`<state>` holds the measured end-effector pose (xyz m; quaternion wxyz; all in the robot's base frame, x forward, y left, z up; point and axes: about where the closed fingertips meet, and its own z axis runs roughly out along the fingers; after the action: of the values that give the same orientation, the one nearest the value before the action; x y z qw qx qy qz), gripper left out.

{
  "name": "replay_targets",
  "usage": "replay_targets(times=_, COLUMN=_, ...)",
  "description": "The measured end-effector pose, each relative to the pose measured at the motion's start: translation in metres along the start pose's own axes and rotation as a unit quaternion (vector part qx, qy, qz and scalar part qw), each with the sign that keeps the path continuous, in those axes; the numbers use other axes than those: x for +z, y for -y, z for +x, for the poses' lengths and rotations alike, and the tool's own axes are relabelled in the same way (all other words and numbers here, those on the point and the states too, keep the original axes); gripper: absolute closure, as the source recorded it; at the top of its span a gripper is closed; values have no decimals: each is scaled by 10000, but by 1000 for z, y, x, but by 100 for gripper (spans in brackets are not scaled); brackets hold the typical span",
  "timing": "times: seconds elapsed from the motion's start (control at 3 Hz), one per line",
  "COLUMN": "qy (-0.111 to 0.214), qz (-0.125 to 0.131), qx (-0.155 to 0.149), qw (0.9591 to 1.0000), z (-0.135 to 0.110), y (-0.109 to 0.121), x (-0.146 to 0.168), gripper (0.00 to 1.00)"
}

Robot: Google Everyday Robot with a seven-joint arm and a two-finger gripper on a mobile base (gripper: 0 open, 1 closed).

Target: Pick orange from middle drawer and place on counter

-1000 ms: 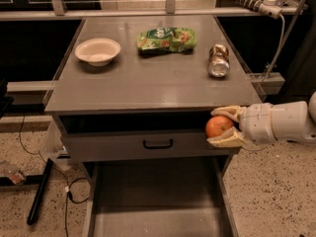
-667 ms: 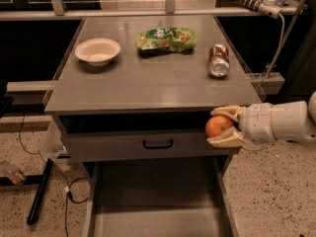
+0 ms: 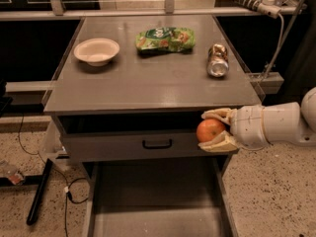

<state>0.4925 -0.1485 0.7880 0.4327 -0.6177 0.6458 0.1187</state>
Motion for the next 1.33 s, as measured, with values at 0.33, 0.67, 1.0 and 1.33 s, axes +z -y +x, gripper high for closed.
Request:
replay_targets(times=0.33, qy=9, qz=174, qx=-601, qw=9980, z=-54, y=5, x=-21, gripper=100)
replay_targets(times=0.67, qy=69, qz=287, qx=-1249, qw=9917, z=-115, y=23, x=-41, gripper=100)
replay_targets(times=1.0, qy=251, qz=372, qx=-1607, qw=9860, z=-158, y=62, x=-55, gripper=100)
replay_targets(times=1.33, qy=521, qz=382, qx=-1603, qw=9850, z=-179, y=116, x=-46, gripper=100)
